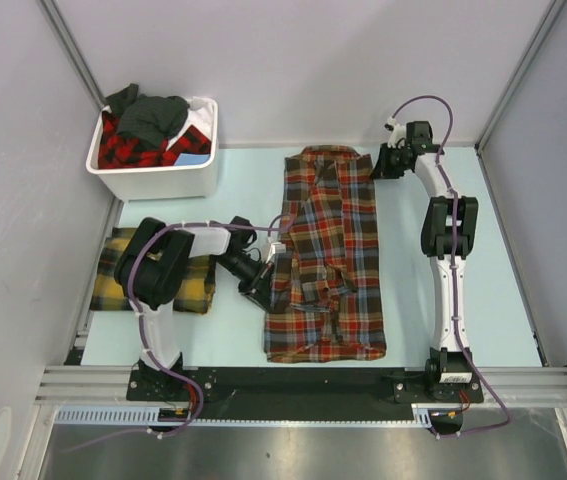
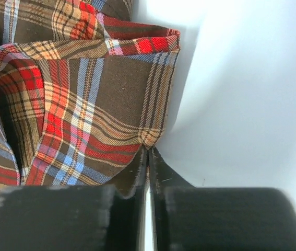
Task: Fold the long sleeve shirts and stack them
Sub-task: Fold the shirt
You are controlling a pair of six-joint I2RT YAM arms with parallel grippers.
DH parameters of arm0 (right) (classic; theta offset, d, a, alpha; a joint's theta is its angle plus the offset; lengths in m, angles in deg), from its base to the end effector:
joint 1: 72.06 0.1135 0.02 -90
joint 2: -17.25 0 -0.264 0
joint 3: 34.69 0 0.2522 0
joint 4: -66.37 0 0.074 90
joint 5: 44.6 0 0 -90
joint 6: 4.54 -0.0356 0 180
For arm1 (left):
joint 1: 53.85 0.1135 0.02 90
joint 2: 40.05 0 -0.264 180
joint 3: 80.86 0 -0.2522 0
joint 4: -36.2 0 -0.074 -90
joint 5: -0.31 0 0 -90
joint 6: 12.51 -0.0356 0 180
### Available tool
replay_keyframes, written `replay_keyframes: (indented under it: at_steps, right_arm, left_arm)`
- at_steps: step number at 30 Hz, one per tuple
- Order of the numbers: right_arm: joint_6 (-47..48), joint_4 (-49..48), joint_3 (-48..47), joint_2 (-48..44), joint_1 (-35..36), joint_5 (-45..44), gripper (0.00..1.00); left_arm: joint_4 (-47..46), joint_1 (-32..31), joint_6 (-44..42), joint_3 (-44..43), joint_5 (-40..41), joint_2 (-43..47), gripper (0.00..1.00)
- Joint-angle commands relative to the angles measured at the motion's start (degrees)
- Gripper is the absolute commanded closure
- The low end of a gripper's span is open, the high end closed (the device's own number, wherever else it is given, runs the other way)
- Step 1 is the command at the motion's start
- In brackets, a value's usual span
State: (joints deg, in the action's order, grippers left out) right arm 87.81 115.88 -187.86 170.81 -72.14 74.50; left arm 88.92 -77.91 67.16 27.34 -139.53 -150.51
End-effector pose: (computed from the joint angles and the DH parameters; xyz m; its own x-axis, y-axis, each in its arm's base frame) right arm 0.5763 0.0165 0.1489 -0.7515 -0.0348 -0.6588 -0.3431 0.8735 0.3453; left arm 0.2691 -0.1500 0.1064 -0.8539 0.5079 -0.1133 0.4058 0.5136 -0.7560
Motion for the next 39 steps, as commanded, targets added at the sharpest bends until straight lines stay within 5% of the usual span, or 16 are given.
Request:
replay_keyframes:
  at_steps: [1, 4, 8, 10, 12, 14, 19, 21, 23, 24, 25, 27, 31, 39]
  right_arm:
    - [-0.6, -5.5, 0.4, 0.1, -1.3, -4.0, 0.82]
    - [0.5, -4.8, 0.4, -3.0, -2.0, -3.3, 0.48]
    - [6.9, -0.7, 3.7, -11.8, -2.5, -0.6, 0.28]
    - [11.2, -0.3, 7.2, -19.9, -2.7, 0.5, 0.20]
    - [14.7, -0.8, 14.1, -26.4, -2.7, 2.2, 0.15]
    - [18.4, -2.9, 20.0, -36.4, -2.8, 5.9, 0.00]
    - [19.9, -20.4, 47.3, -58.0, -2.4, 10.5, 0.00]
    - [38.9, -10.9, 51.4, -62.1, -2.0, 22.1, 0.00]
    - [50.6, 4.7, 58.0, -68.1, -0.1, 23.0, 0.00]
    - [67.5, 10.9, 60.8, -70.3, 2.0, 22.7, 0.00]
    - [72.3, 14.9, 65.5, -72.7, 2.6, 22.1, 0.00]
    - [80.3, 17.9, 79.7, -81.7, 2.4, 21.3, 0.00]
    - [91.3, 26.4, 92.2, -90.6, 5.5, 20.7, 0.07]
    - [106.8, 24.0, 110.9, -103.8, 13.3, 16.5, 0.22]
  left_arm:
    - [-2.5, 0.7, 0.5, -3.0, 6.9, -2.0, 0.77]
    - [-4.7, 2.8, 1.2, -3.2, 8.6, 1.6, 0.58]
    - [-4.9, 4.2, -3.3, -7.1, 11.5, 11.1, 0.45]
    - [-5.5, 3.9, -6.6, -9.4, 12.7, 17.1, 0.16]
    - [-6.5, 3.3, -9.7, -10.7, 14.3, 21.3, 0.10]
    - [-8.1, 1.6, -15.2, -10.6, 15.7, 27.6, 0.01]
    - [-15.3, -3.1, -28.7, -5.1, 12.5, 35.4, 0.01]
    - [-14.4, -4.6, -30.2, -5.2, 10.0, 34.7, 0.01]
    - [-3.2, -6.6, -36.3, -7.3, 7.0, 32.1, 0.01]
    - [-1.2, -7.4, -39.8, -6.4, 6.6, 32.0, 0.01]
    - [-1.3, -8.5, -41.2, -1.3, 6.4, 34.2, 0.01]
    - [-3.8, -9.9, -47.5, 6.4, 8.0, 39.1, 0.00]
    - [-11.5, -17.8, -54.6, 24.4, 13.7, 51.9, 0.03]
    - [-17.9, -26.0, -55.9, 33.2, 18.9, 52.9, 0.12]
